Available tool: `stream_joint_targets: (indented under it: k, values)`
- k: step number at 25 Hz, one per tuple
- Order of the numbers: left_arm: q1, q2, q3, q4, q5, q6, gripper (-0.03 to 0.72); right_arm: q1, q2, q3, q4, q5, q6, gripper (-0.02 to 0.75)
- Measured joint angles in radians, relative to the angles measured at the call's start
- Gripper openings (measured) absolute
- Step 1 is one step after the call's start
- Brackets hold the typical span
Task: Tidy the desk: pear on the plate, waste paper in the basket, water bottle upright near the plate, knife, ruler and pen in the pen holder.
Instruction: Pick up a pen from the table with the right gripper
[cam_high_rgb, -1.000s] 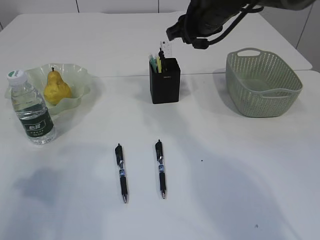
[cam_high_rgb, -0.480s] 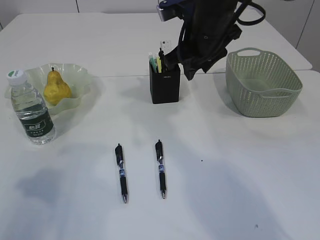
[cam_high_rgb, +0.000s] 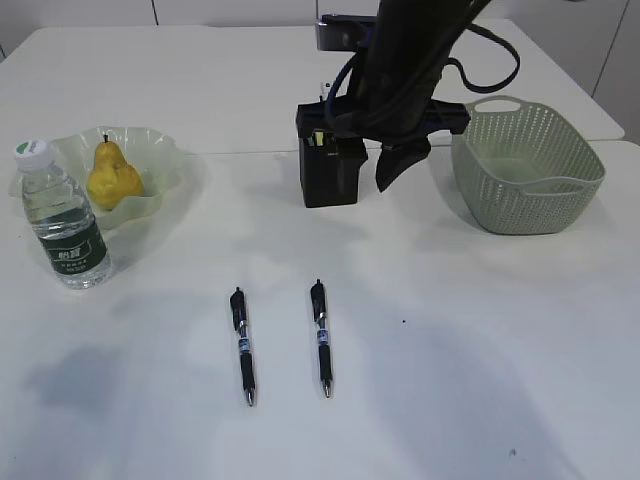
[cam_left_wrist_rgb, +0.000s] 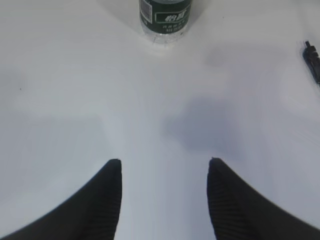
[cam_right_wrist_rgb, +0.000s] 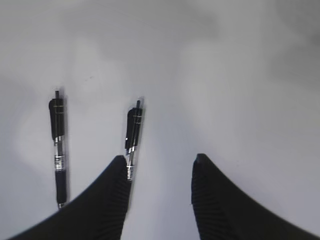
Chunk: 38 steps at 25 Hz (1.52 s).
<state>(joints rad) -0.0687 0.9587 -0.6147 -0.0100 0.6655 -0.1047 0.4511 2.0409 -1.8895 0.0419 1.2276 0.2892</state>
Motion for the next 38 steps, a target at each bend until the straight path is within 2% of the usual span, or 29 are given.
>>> stream_joint_targets:
  k: [7, 10, 38]
  values:
    - [0.0, 0.0, 0.0, -0.002, 0.09, 0.0, 0.384, 0.0, 0.054, 0.0, 0.189, 0.0, 0.04, 0.349]
    - [0.0, 0.0, 0.0, -0.002, 0.132, 0.0, 0.384, 0.0, 0.074, 0.0, 0.223, 0.0, 0.045, 0.349]
    - [0.0, 0.0, 0.0, 0.01, 0.147, 0.0, 0.384, 0.043, 0.263, 0.0, 0.159, -0.004, 0.102, 0.349]
